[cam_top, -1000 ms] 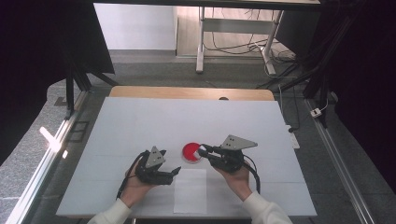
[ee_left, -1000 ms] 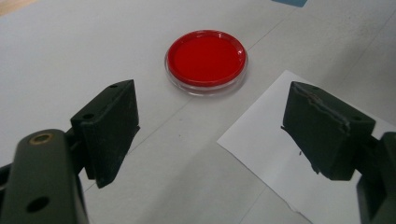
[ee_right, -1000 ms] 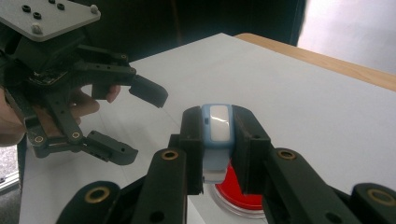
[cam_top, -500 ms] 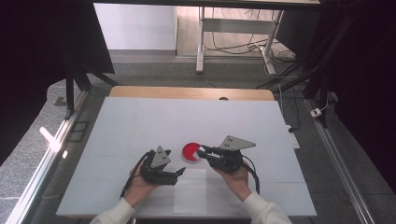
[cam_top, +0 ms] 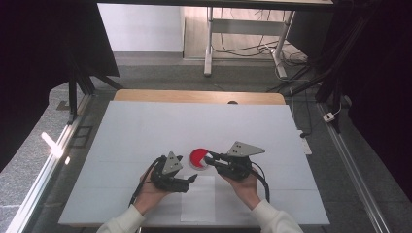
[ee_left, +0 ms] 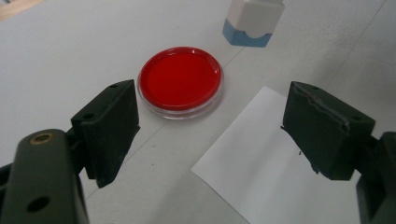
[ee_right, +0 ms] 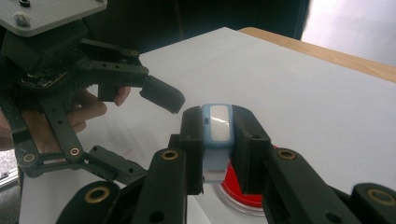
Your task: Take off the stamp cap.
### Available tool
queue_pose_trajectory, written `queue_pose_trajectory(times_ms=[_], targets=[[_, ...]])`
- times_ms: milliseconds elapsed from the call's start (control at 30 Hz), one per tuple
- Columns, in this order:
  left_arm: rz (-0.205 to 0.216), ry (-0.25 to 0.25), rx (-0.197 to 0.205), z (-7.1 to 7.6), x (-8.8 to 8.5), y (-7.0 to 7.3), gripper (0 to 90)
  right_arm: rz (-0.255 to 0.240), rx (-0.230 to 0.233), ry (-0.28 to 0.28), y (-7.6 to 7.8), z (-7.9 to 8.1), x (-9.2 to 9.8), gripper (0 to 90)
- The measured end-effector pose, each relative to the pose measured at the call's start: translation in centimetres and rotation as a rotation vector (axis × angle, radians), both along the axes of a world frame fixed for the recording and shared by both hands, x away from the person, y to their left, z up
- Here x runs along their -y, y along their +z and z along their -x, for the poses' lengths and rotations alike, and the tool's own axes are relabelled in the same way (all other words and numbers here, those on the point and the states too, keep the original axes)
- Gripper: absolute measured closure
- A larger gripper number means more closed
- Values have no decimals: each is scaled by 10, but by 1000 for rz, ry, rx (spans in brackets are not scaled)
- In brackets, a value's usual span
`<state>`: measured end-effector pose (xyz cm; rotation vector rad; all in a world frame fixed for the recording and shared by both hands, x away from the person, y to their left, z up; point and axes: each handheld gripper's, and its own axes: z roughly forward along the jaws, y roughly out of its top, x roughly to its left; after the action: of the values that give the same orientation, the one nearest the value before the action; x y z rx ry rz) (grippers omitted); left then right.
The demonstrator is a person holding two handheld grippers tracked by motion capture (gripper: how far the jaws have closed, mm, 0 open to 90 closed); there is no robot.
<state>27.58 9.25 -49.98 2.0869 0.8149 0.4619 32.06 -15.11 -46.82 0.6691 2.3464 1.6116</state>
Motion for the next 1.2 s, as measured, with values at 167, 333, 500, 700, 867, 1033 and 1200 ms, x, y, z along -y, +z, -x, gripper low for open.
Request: queue_pose_trajectory(times_ms=[167,333,500,700,867,1033,1200], targets=[[1,-5,0,-1,3,0,189,2,-3,1,-1,0,-1,754],[0,-9,0,-3,7,0,190,0,-3,2,-1,0,-1,754],[2,-16,0,-4,11,1,190,-1,-6,1,-1,0,-1,754],[6,-18,0,-6,15,0,196,-5,-9,1,-1,-1,0,755],[-1,-24,-2,-9,19,0,198,-9,-16,-4,-2,-2,0,755],[-2,-30,-3,-11,24,0,198,-7,-16,-2,-2,-1,0,755],[-2,-23,1,-12,28,-1,201,-8,-17,-4,-2,-2,0,755]])
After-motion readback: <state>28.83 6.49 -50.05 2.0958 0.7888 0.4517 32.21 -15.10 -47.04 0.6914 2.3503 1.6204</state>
